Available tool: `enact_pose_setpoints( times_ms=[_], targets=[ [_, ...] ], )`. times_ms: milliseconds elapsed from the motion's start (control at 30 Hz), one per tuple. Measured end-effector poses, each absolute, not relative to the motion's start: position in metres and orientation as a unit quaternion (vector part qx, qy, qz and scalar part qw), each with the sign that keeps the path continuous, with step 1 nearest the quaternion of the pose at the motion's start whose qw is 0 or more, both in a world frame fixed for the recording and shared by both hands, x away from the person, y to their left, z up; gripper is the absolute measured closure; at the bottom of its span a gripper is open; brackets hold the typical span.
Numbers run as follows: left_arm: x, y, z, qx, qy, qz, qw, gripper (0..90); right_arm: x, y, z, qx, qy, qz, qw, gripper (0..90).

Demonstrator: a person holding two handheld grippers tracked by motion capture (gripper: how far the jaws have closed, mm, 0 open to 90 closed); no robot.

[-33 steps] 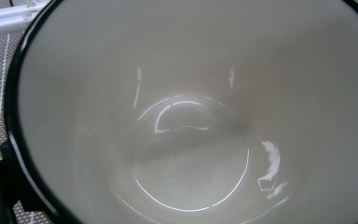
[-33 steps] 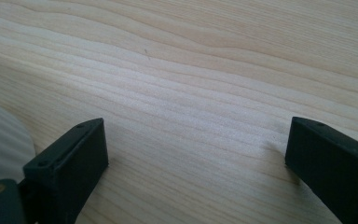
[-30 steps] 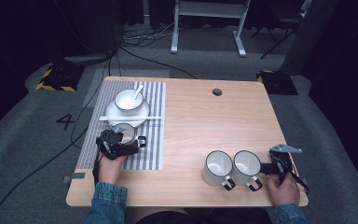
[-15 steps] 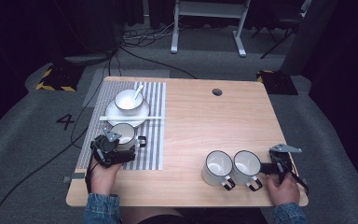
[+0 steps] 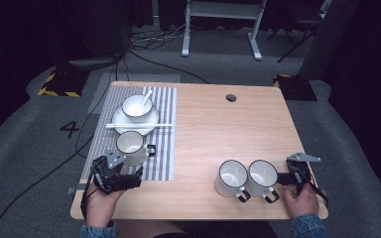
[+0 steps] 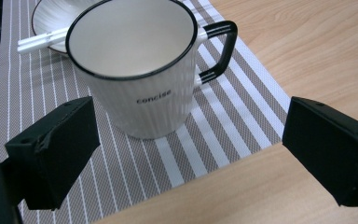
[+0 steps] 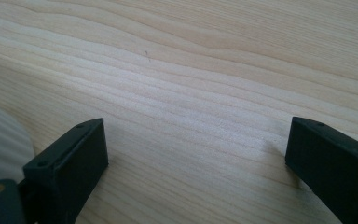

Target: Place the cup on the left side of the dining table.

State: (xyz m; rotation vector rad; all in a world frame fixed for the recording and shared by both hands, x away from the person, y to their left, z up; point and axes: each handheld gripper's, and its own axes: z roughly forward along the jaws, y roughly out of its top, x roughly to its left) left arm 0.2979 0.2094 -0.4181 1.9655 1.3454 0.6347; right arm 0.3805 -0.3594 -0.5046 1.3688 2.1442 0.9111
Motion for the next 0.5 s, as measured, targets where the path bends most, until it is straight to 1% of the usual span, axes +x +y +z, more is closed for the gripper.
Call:
enact_pose_setpoints(
  times_ms=[267,500],
  targets=[
    [0.276,0.223,-0.422,0.753,0.521,0.226,0.333,4.7,0.381,-0.359,-0.505,0.494,0.775,0.329,0.218,5.7],
    [0.262,0.228,-0.424,0.758,0.510,0.228,0.336,4.8,0.381,-0.359,-0.505,0.494,0.775,0.329,0.218,5.7]
  ],
)
